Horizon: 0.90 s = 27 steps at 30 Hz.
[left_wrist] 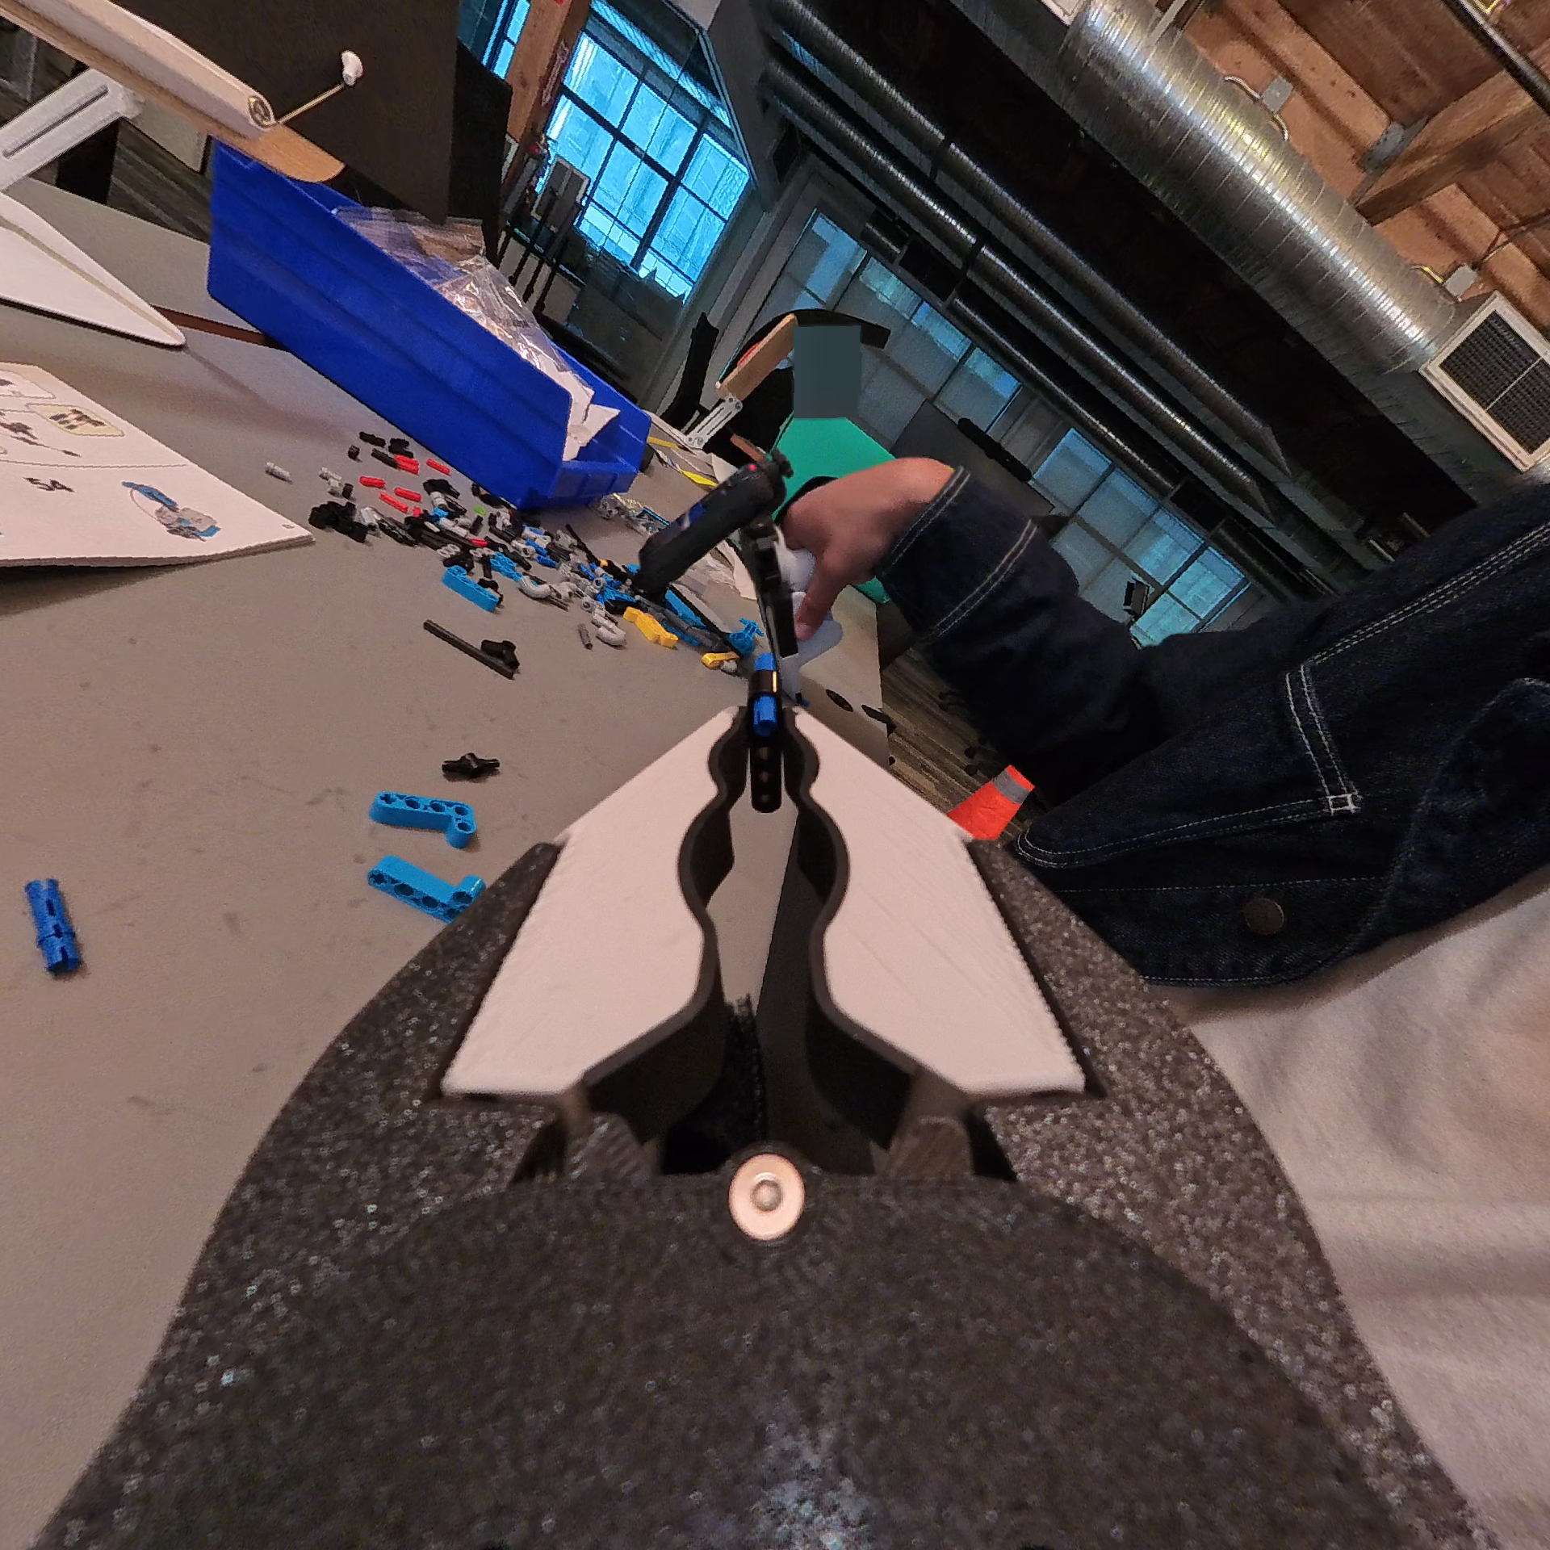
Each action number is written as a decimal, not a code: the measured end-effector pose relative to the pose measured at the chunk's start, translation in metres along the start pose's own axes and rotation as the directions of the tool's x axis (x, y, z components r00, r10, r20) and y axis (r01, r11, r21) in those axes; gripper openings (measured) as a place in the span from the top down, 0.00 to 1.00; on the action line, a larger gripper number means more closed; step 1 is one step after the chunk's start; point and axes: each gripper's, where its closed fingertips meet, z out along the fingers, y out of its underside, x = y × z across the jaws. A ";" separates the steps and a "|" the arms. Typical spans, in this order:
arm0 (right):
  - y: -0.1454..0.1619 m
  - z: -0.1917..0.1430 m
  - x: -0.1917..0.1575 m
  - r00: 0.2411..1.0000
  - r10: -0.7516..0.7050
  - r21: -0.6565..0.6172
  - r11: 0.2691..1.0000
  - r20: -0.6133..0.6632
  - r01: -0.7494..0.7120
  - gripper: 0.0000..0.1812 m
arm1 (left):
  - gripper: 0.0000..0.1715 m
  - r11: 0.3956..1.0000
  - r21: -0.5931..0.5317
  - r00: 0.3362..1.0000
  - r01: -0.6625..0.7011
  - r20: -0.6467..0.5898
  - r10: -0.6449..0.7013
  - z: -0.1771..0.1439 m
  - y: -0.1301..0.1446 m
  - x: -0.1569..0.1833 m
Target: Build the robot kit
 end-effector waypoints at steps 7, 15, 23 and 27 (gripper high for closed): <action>-0.007 -0.043 -0.043 0.951 -0.308 0.465 0.844 0.018 0.265 0.98 | 0.96 1.000 0.001 1.000 0.000 0.006 0.000 0.000 0.000 -0.001; -0.018 -0.226 -0.246 0.499 -0.805 0.944 -0.316 -0.321 0.097 0.98 | 0.96 0.989 0.136 0.991 0.063 -0.130 -0.045 -0.008 -0.023 0.018; -0.025 -0.283 -0.381 0.253 -0.876 0.870 -0.460 -0.411 -0.179 0.98 | 0.96 0.943 0.302 0.971 0.139 -0.229 -0.069 -0.032 -0.051 0.026; -0.040 -0.281 -0.398 0.258 -0.900 0.876 -0.413 -0.351 -0.250 0.98 | 0.96 0.949 0.290 0.975 0.123 -0.214 -0.061 -0.030 -0.049 0.024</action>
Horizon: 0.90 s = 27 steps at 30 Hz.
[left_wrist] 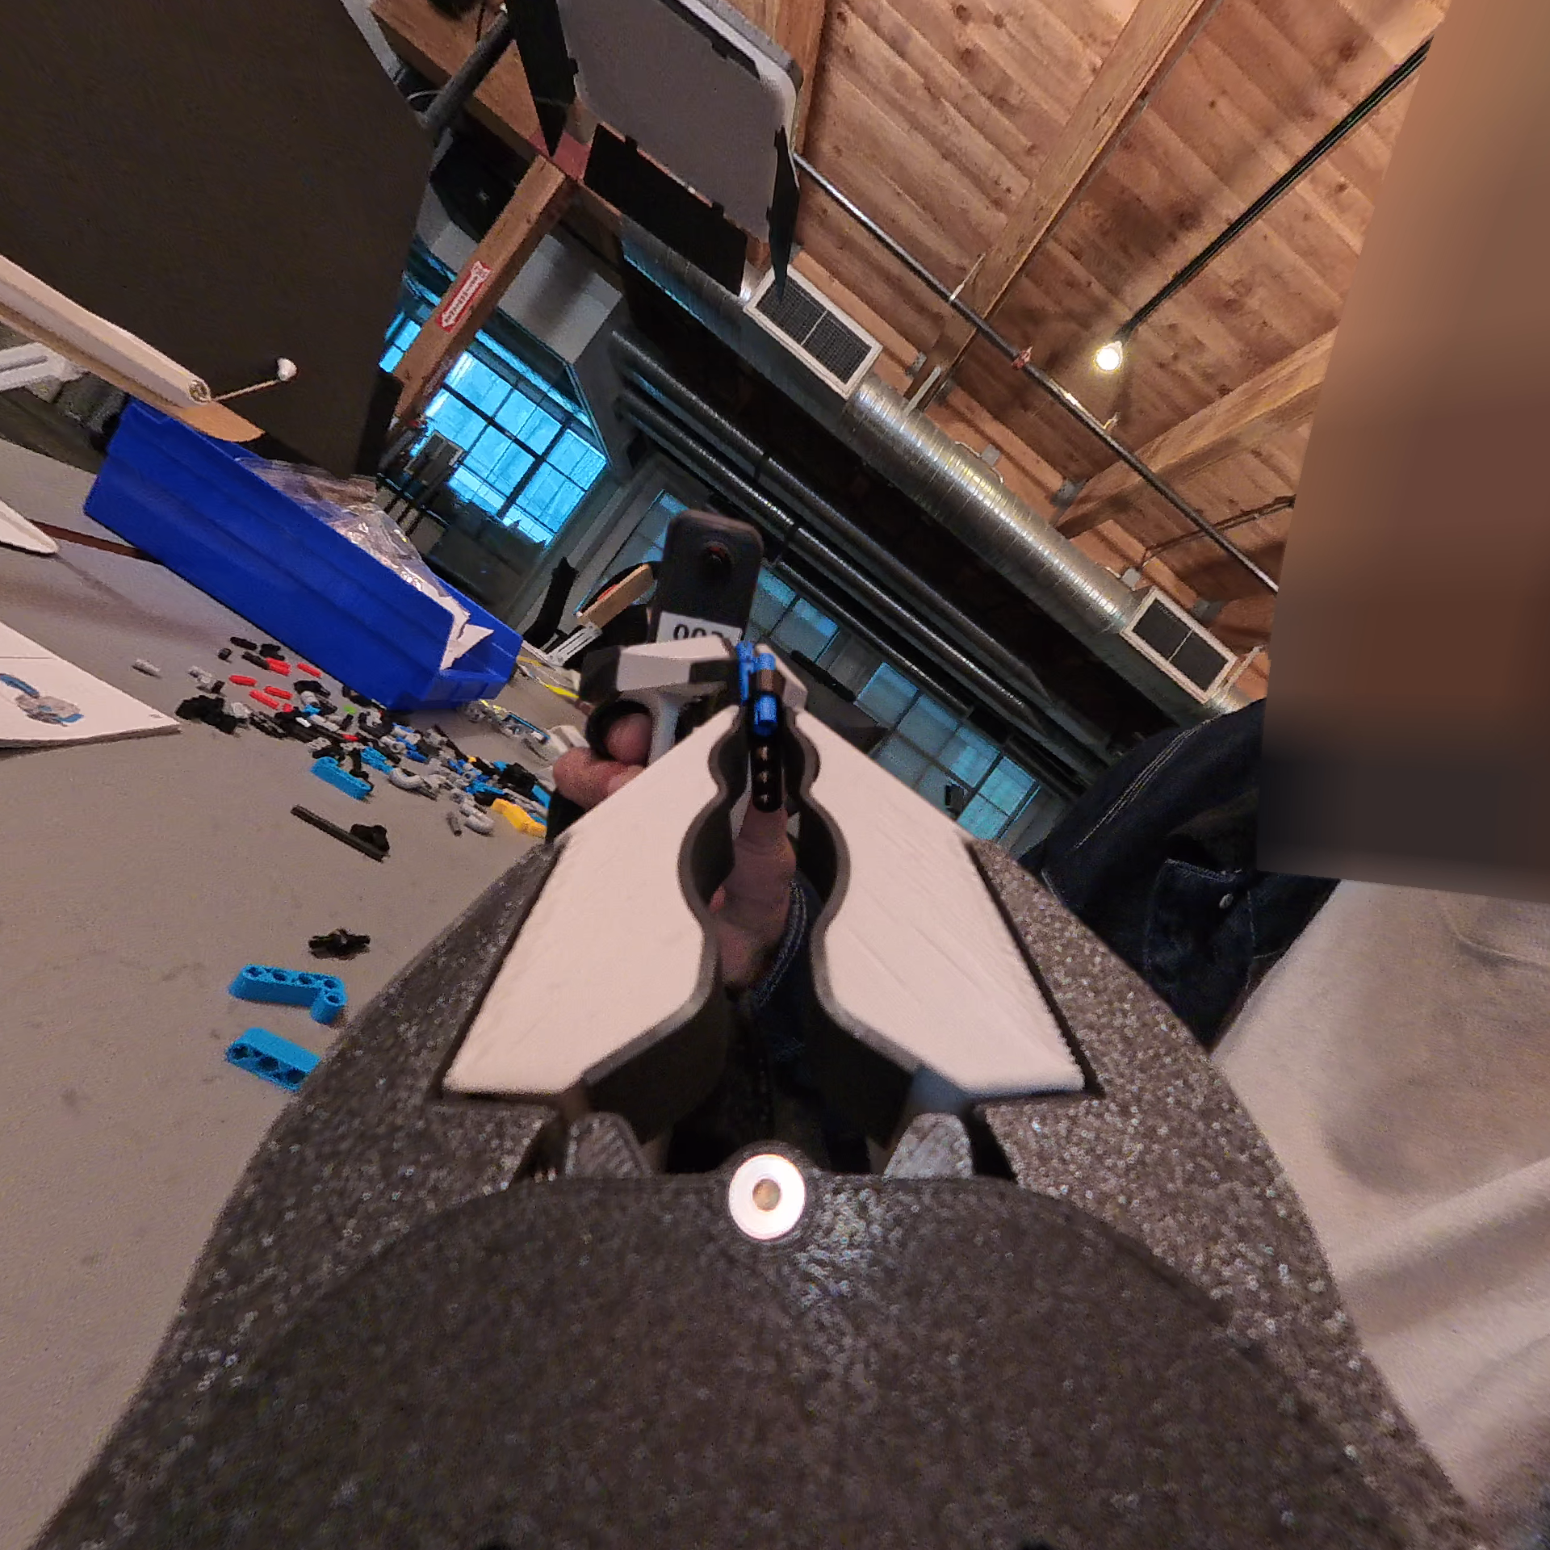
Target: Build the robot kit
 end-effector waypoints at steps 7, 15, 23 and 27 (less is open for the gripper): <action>0.005 -0.001 0.001 1.000 -0.002 -0.013 1.000 0.009 0.002 0.99 | 0.96 1.000 -0.018 1.000 0.011 0.028 -0.010 0.000 0.003 -0.007; 0.015 -0.008 0.003 0.999 -0.045 -0.108 0.993 0.011 0.045 0.99 | 0.96 0.997 -0.077 0.998 0.025 0.053 -0.021 0.000 0.013 -0.013; 0.027 -0.016 0.011 0.999 0.041 -0.186 0.982 0.026 -0.036 0.99 | 0.97 0.987 -0.159 0.992 0.013 0.128 0.007 0.001 0.025 -0.026; 0.028 -0.019 0.008 0.976 0.196 -0.206 0.963 0.096 -0.173 0.99 | 0.97 0.976 -0.213 0.988 -0.049 0.135 0.079 0.004 0.033 -0.024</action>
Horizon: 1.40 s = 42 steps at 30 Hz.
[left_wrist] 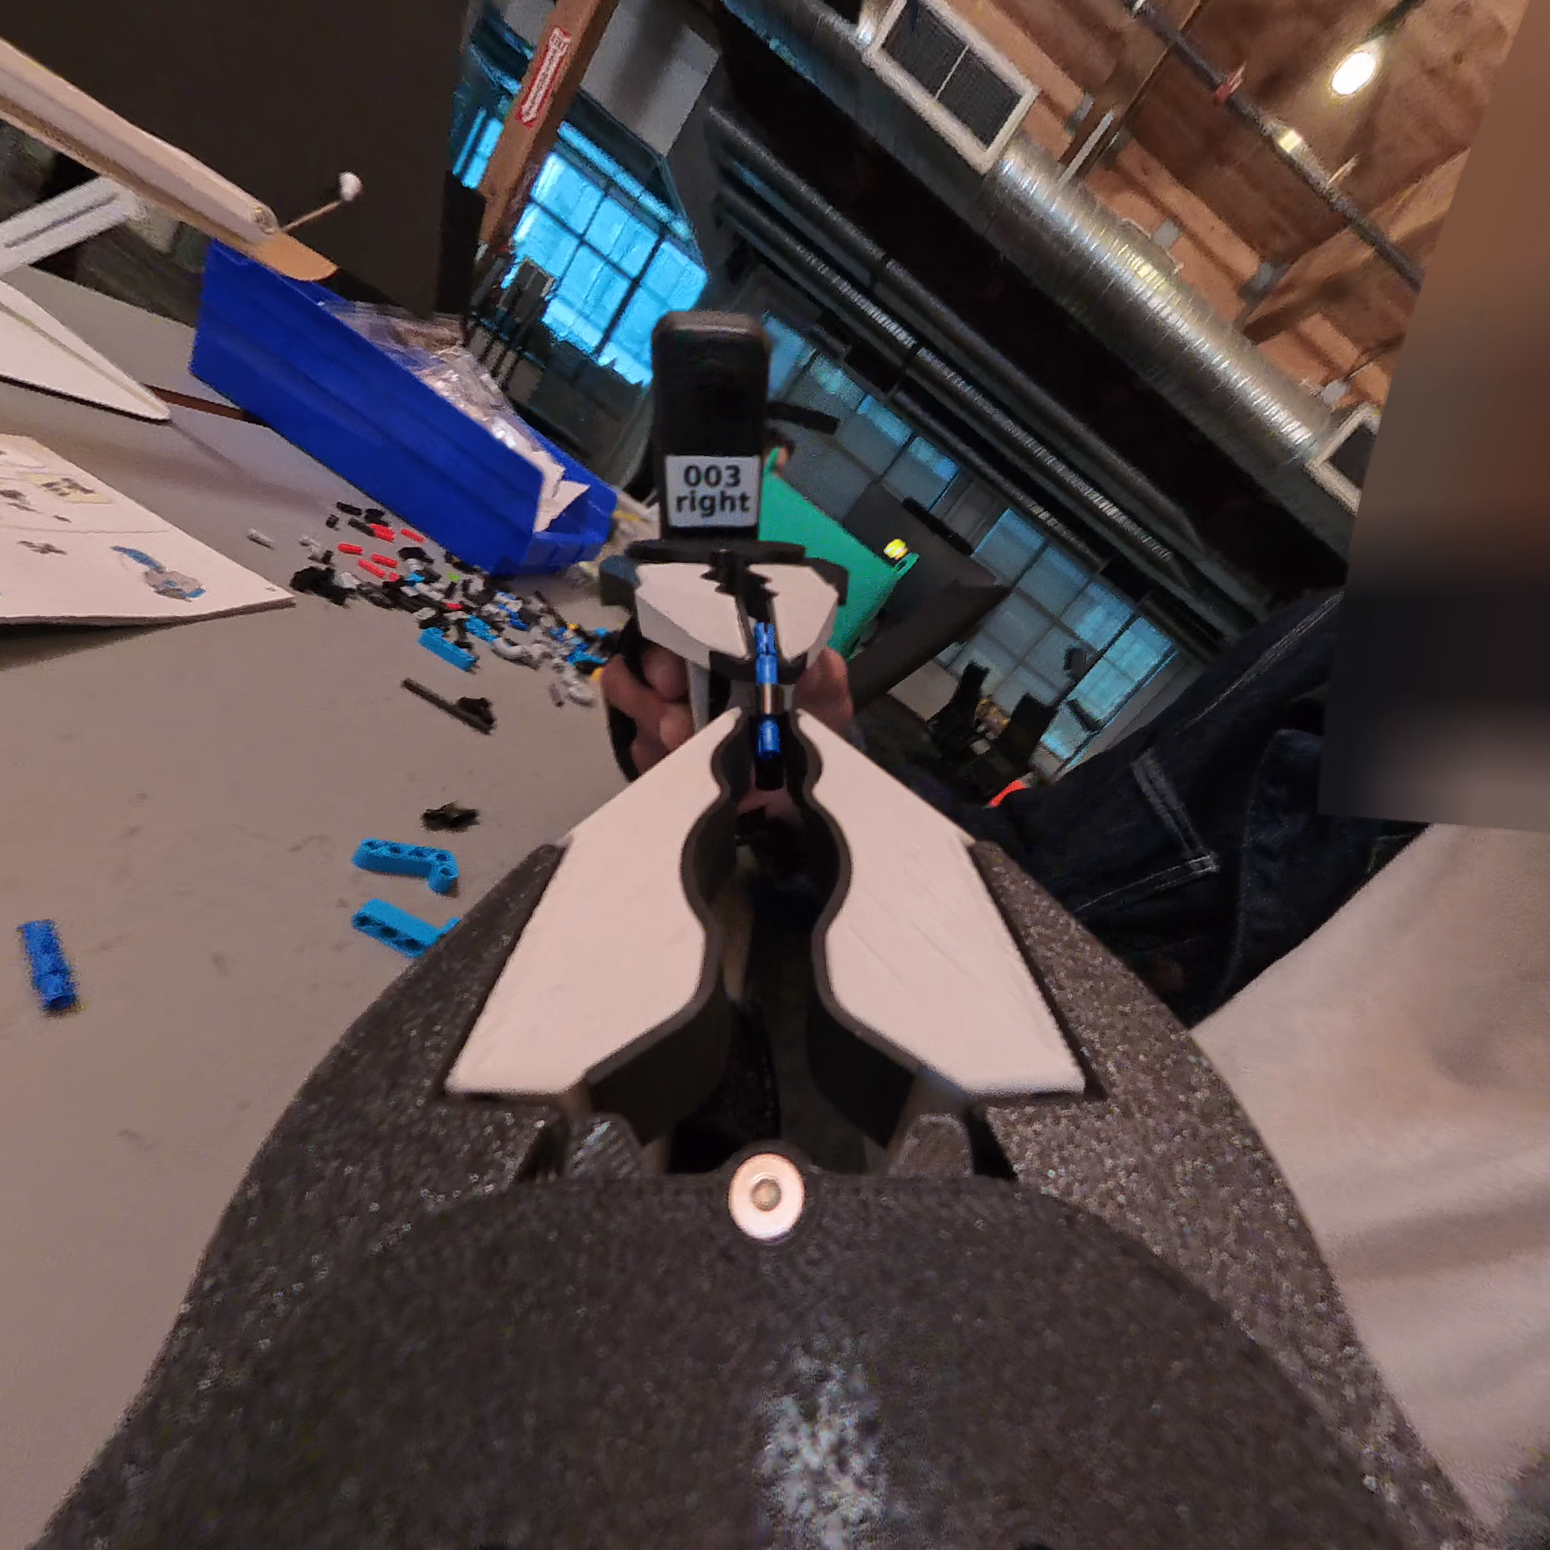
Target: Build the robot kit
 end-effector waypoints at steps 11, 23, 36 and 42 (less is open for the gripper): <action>0.008 -0.005 0.009 0.996 -0.059 -0.057 0.997 -0.068 0.055 0.99 | 0.97 0.999 -0.030 0.999 0.021 0.040 -0.020 0.002 0.005 -0.009; 0.078 -0.120 0.085 0.746 -0.434 -0.618 0.785 -0.505 0.039 0.98 | 0.96 0.990 -0.110 0.974 -0.083 0.203 0.104 0.006 0.015 -0.029; 0.108 -0.160 0.074 0.722 -0.452 -0.723 0.685 -0.524 -0.097 0.97 | 0.96 0.993 -0.098 0.980 -0.061 0.184 0.079 0.006 0.015 -0.028; 0.109 -0.161 0.073 0.728 -0.447 -0.731 0.674 -0.519 -0.107 0.97 | 0.96 0.993 -0.101 0.980 -0.063 0.181 0.080 0.007 0.015 -0.028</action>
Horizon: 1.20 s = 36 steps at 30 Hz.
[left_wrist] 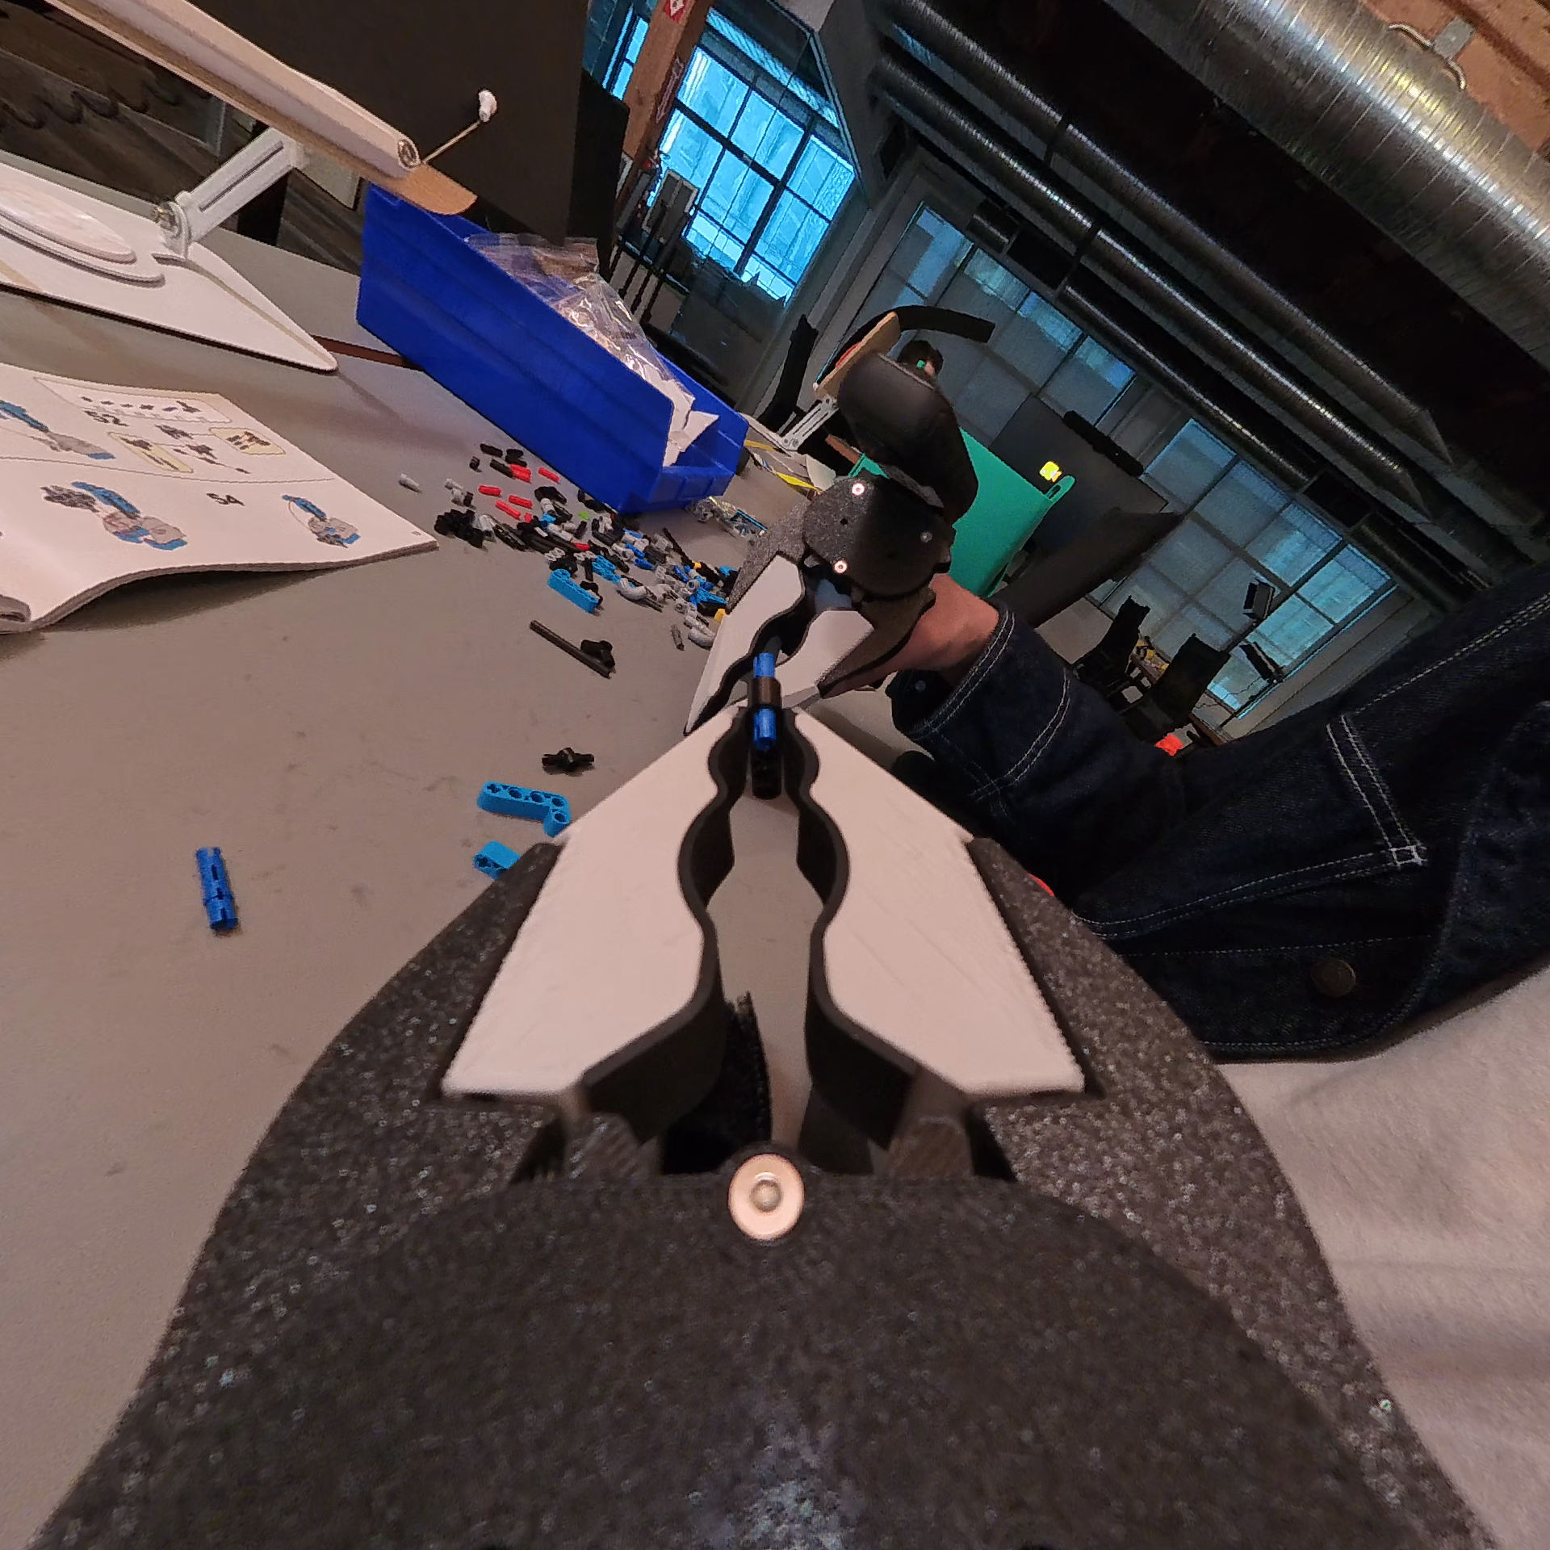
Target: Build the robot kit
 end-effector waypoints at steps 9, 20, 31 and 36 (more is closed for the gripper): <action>0.004 0.003 0.001 1.000 -0.004 -0.018 1.000 -0.003 0.004 0.97 | 0.96 1.000 -0.002 1.000 -0.001 -0.002 0.001 0.000 0.000 0.001; 0.002 0.004 0.001 0.999 -0.031 -0.023 0.999 -0.010 0.031 0.97 | 0.96 1.000 -0.004 1.000 -0.001 -0.005 0.001 0.001 0.000 0.001; 0.002 0.003 0.003 0.999 -0.036 -0.037 0.999 -0.014 0.035 0.97 | 0.96 1.000 -0.005 1.000 -0.003 -0.008 0.003 0.001 0.001 0.002; 0.003 0.004 0.003 0.999 -0.043 -0.045 0.998 -0.011 0.042 0.97 | 0.96 1.000 -0.006 1.000 -0.004 -0.009 0.004 0.001 0.001 0.002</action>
